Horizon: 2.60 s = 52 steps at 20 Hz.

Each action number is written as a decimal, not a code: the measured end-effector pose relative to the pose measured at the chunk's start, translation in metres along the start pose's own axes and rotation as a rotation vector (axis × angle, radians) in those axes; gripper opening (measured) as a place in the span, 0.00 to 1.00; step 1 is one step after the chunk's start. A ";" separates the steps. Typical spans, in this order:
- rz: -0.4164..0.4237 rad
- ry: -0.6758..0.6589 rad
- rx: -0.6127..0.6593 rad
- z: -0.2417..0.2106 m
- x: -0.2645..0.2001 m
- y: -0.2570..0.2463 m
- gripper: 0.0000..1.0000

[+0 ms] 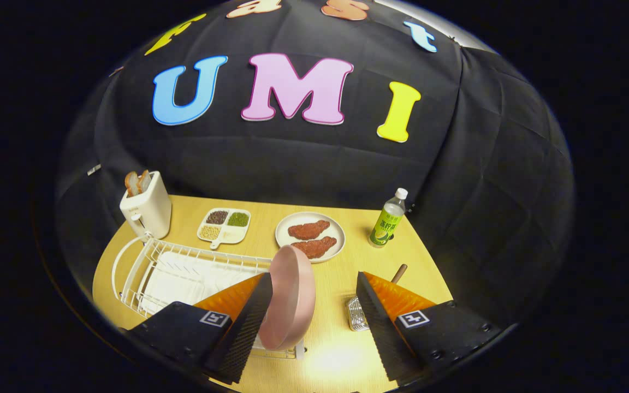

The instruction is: Take the plate from the dish rack, then take the spoon from the basket and place it into the plate.

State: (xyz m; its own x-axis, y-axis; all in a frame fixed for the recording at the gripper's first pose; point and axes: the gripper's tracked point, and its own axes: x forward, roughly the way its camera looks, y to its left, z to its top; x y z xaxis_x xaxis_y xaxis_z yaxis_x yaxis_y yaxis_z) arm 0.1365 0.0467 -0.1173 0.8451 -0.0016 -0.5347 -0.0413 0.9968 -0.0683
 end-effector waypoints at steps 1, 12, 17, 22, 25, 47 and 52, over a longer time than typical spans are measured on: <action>-0.006 0.017 0.009 -0.004 0.007 0.000 0.92; 0.015 0.137 0.158 -0.032 0.043 0.015 0.42; -0.016 0.133 0.117 -0.033 0.043 0.021 0.28; -0.047 0.088 0.089 -0.031 0.039 0.026 0.27; -0.094 0.061 0.032 -0.026 0.034 0.022 0.26; 0.144 0.046 0.218 -0.025 -0.044 0.002 0.19; 0.273 0.137 0.257 -0.083 -0.091 0.016 0.19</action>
State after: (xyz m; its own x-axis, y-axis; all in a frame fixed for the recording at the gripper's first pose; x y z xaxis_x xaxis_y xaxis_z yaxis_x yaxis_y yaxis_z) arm 0.0149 0.0559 -0.1399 0.7420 0.2732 -0.6122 -0.1055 0.9494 0.2958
